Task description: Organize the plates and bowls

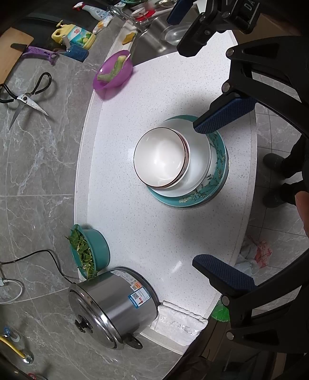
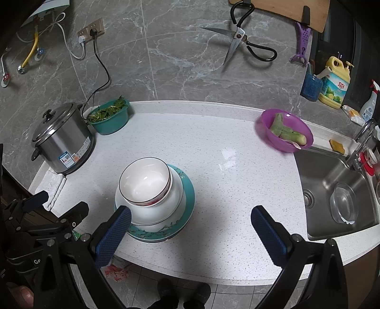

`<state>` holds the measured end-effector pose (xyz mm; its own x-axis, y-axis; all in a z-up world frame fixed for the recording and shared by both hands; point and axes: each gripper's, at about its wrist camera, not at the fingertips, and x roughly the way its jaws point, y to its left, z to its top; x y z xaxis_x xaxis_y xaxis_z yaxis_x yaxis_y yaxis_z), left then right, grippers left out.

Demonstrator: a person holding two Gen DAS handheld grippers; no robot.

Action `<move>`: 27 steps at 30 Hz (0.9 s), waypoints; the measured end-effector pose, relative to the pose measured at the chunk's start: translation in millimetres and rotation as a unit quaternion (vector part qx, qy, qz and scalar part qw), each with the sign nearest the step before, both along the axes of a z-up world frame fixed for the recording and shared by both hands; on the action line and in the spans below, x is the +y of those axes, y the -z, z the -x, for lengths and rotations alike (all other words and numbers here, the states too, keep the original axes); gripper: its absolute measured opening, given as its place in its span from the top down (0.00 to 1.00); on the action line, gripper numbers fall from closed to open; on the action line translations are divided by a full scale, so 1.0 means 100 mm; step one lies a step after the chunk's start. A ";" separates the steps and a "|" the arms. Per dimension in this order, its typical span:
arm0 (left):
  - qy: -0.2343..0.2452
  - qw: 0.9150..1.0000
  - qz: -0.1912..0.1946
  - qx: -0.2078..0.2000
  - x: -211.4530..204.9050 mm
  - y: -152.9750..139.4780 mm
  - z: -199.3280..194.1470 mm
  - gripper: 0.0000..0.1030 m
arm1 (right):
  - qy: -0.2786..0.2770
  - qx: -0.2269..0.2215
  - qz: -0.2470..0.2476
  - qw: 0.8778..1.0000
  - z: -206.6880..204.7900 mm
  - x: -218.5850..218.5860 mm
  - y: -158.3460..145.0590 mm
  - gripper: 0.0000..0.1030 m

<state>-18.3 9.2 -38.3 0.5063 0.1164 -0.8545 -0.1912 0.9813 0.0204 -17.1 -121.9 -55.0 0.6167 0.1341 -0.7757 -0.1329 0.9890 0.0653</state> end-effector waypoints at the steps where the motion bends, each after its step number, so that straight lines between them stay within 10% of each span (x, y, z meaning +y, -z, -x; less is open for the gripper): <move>1: 0.000 1.000 0.000 0.000 0.00 0.00 -0.01 0.00 | 0.000 0.000 0.000 1.000 0.00 0.00 0.00 0.00; 27: 0.002 1.000 0.000 0.000 0.02 0.01 -0.02 0.00 | 0.001 0.000 0.001 1.000 0.01 0.01 0.00 0.00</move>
